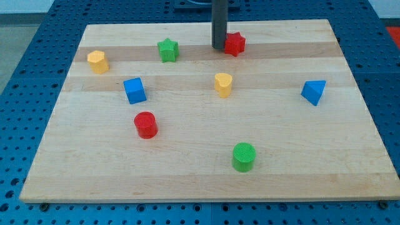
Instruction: Move your arm towards top center
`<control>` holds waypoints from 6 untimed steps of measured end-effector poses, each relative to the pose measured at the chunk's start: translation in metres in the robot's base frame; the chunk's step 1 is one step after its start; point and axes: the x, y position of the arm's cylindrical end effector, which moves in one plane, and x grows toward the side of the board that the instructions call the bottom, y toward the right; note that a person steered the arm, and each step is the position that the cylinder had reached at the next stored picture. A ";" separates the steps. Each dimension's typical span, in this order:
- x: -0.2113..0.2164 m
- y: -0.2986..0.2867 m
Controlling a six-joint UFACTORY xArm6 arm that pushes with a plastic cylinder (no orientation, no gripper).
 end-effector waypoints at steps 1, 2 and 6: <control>0.000 0.025; 0.000 0.047; -0.078 -0.113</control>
